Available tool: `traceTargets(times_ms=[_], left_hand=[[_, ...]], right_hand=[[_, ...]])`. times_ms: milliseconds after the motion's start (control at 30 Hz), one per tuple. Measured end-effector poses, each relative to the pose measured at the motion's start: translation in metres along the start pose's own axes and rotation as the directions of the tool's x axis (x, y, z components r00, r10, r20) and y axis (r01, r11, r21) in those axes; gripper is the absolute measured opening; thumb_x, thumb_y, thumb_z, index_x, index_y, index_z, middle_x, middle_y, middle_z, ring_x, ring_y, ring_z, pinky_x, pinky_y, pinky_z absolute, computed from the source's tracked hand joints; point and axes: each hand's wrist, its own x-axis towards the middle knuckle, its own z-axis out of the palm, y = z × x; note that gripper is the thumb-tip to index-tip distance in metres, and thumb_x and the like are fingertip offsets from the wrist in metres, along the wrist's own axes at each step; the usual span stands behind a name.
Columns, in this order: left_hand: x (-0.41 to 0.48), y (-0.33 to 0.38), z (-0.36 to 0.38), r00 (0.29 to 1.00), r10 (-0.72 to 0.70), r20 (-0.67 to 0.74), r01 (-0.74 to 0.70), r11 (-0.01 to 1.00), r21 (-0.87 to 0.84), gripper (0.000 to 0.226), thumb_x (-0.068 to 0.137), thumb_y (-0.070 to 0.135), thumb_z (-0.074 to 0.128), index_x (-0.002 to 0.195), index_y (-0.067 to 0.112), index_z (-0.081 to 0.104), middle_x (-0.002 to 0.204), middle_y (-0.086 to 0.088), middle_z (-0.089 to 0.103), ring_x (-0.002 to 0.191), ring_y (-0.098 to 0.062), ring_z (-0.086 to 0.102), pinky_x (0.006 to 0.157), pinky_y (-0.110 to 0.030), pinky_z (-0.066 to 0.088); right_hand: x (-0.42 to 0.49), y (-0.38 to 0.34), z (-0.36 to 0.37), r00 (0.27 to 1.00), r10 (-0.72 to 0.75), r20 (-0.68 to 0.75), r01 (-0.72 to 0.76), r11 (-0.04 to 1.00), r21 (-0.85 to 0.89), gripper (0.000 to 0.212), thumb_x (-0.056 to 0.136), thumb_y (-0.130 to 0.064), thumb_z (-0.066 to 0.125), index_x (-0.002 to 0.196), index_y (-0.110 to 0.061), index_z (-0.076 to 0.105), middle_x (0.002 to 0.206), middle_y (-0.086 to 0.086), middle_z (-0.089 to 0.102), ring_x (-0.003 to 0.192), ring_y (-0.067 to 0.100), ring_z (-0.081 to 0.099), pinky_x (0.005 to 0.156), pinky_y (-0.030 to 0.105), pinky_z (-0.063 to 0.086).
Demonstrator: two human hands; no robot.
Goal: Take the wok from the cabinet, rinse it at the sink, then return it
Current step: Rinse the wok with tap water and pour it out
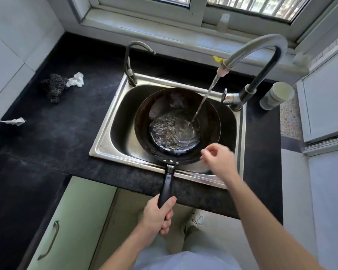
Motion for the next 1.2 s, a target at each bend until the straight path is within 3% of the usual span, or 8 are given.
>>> traceTargets(times_ms=[67, 133, 233, 467, 733, 867, 1200], left_hand=[[0.0, 0.0, 0.002, 1.0, -0.005, -0.014, 0.005, 1.0, 0.01, 0.028, 0.096, 0.027, 0.061, 0.082, 0.01, 0.044, 0.055, -0.002, 0.042, 0.036, -0.013, 0.032, 0.035, -0.019, 0.026], [-0.001, 0.001, 0.003, 1.0, -0.006, -0.023, 0.006, 1.0, 0.019, 0.03, 0.096, 0.028, 0.06, 0.08, 0.01, 0.043, 0.055, -0.002, 0.043, 0.037, -0.013, 0.032, 0.036, -0.019, 0.026], [-0.001, 0.003, 0.004, 0.999, -0.011, -0.032, 0.012, 0.999, 0.037, 0.032, 0.096, 0.03, 0.061, 0.079, 0.01, 0.042, 0.055, -0.001, 0.043, 0.038, -0.014, 0.031, 0.037, -0.021, 0.026], [-0.001, 0.002, 0.004, 0.998, -0.011, -0.057, 0.014, 0.999, 0.047, 0.029, 0.095, 0.029, 0.062, 0.085, 0.008, 0.045, 0.055, -0.002, 0.044, 0.037, -0.014, 0.031, 0.037, -0.021, 0.027], [0.001, 0.002, 0.005, 0.998, -0.005, -0.067, 0.008, 0.999, 0.047, 0.027, 0.096, 0.026, 0.061, 0.085, 0.007, 0.045, 0.053, 0.0, 0.043, 0.035, -0.014, 0.032, 0.035, -0.019, 0.028], [-0.001, 0.003, 0.005, 0.998, 0.002, -0.061, 0.0, 0.999, 0.037, 0.027, 0.096, 0.026, 0.061, 0.084, 0.007, 0.044, 0.053, 0.0, 0.043, 0.035, -0.014, 0.032, 0.035, -0.019, 0.028], [-0.001, 0.003, 0.006, 0.999, 0.002, -0.05, 0.0, 0.999, 0.034, 0.028, 0.096, 0.026, 0.06, 0.084, 0.008, 0.043, 0.054, -0.002, 0.042, 0.035, -0.013, 0.032, 0.034, -0.018, 0.027]], right_hand=[[0.023, -0.003, -0.028, 0.992, -0.08, -0.098, 0.074, 0.995, -0.061, 0.011, 0.091, -0.028, 0.066, 0.098, -0.021, 0.071, 0.093, -0.002, 0.075, 0.088, 0.017, 0.07, 0.086, 0.039, 0.058], [0.046, -0.012, -0.048, 0.977, -0.137, -0.161, 0.122, 0.988, -0.099, 0.024, 0.092, -0.024, 0.067, 0.115, -0.017, 0.068, 0.109, 0.005, 0.07, 0.097, 0.02, 0.067, 0.09, 0.034, 0.052], [0.08, -0.028, -0.066, 0.949, -0.236, -0.211, 0.201, 0.964, -0.173, 0.038, 0.092, -0.026, 0.066, 0.128, -0.015, 0.06, 0.123, 0.01, 0.062, 0.107, 0.024, 0.063, 0.096, 0.04, 0.051], [0.144, -0.061, -0.071, 0.918, -0.172, -0.357, 0.094, 0.97, -0.224, 0.052, 0.088, -0.048, 0.068, 0.126, -0.015, 0.059, 0.119, 0.005, 0.067, 0.111, 0.025, 0.063, 0.09, 0.04, 0.05], [0.165, -0.048, -0.078, 0.836, -0.326, -0.441, 0.218, 0.935, -0.279, 0.04, 0.09, -0.038, 0.068, 0.115, -0.007, 0.061, 0.109, 0.012, 0.067, 0.101, 0.029, 0.063, 0.081, 0.035, 0.045], [0.163, -0.039, -0.087, 0.802, -0.349, -0.484, 0.248, 0.933, -0.261, 0.041, 0.09, -0.043, 0.067, 0.111, -0.008, 0.061, 0.101, 0.009, 0.072, 0.095, 0.028, 0.067, 0.082, 0.036, 0.048], [0.147, -0.036, -0.095, 0.855, -0.261, -0.448, 0.217, 0.965, -0.148, 0.057, 0.085, -0.055, 0.07, 0.118, -0.011, 0.057, 0.103, 0.008, 0.072, 0.099, 0.025, 0.066, 0.083, 0.03, 0.043]])
